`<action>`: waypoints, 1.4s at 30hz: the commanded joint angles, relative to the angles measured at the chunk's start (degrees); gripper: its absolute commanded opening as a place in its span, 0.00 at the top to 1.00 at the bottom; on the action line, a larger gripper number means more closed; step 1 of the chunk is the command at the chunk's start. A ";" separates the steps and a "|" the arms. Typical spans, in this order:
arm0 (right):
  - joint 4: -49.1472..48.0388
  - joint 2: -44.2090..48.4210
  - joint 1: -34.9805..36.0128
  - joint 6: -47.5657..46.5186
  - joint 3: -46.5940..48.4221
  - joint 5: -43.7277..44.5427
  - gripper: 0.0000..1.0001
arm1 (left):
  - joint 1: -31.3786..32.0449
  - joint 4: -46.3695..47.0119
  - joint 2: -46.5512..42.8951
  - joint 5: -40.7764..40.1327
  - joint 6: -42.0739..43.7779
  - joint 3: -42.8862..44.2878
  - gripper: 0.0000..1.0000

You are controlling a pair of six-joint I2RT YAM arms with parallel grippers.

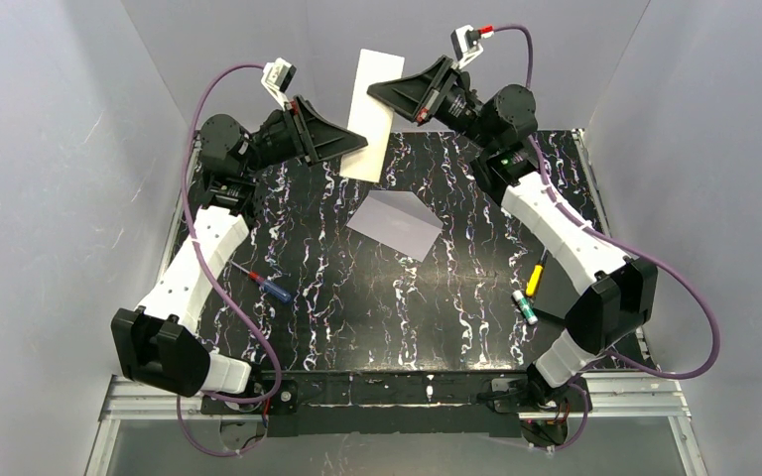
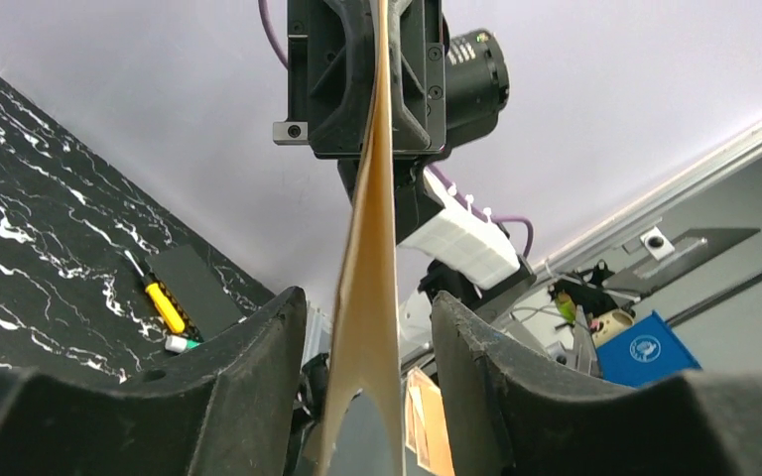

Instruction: Place the letter into the envelope and seal it

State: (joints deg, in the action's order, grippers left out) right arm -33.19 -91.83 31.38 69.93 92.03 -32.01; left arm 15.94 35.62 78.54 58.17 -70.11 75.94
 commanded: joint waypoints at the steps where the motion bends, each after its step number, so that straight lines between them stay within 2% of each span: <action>1: -7.70 0.65 0.26 3.25 -0.88 10.41 0.99 | 1.75 1.47 -2.19 -5.84 -0.36 0.52 0.52; 7: -10.88 1.58 0.35 5.14 -3.06 17.65 0.99 | 4.38 3.30 -4.09 -11.78 -1.01 -2.62 0.62; 15: -11.60 2.84 0.35 6.44 -4.95 22.62 0.99 | 4.71 5.95 -6.36 -17.06 -1.58 -6.63 0.90; 18: -11.47 3.60 0.35 6.30 -5.76 23.04 0.99 | 4.70 5.96 -7.00 -17.88 -0.98 -7.49 0.91; 22: -11.61 4.52 0.35 6.21 -7.43 23.56 0.99 | 4.69 5.97 -7.17 -20.17 -1.20 -8.25 0.79; 25: -12.21 4.49 0.35 6.53 -7.76 23.62 0.99 | 4.69 6.02 -7.13 -22.39 -2.11 -8.74 0.78; 27: -12.08 4.55 0.44 6.46 -7.80 23.66 0.99 | 4.71 6.29 -6.77 -22.15 -2.14 -8.56 0.83; 30: -11.80 4.76 0.44 6.21 -8.21 23.70 0.99 | 4.67 6.31 -6.08 -20.54 -1.79 -7.98 1.00; 34: -9.27 5.72 0.44 4.55 -9.01 23.62 0.97 | 4.59 5.85 -6.48 -19.43 0.04 -8.66 1.00; 36: -2.36 7.33 0.42 1.85 -8.97 24.74 0.63 | 4.33 3.28 -7.02 -18.53 2.79 -8.61 1.00; 37: 2.37 8.50 0.44 0.13 -8.97 25.96 0.48 | 4.20 0.09 -7.31 -17.78 5.17 -8.17 1.00; 38: 7.14 9.82 0.44 -2.05 -9.05 27.61 0.38 | 4.05 -1.77 -7.49 -16.71 7.20 -7.47 1.00; 40: 17.15 12.36 0.44 -6.96 -8.84 30.78 0.28 | 3.89 -8.75 -7.86 -14.01 12.71 -5.81 1.00; 42: 23.49 14.83 0.44 -12.21 -8.95 34.42 0.24 | 3.82 -17.26 -7.67 -10.06 19.95 -3.44 1.00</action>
State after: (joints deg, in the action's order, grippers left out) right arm -25.32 -83.64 31.75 68.97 82.65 -5.39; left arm 20.21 32.25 73.89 40.75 -63.83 67.77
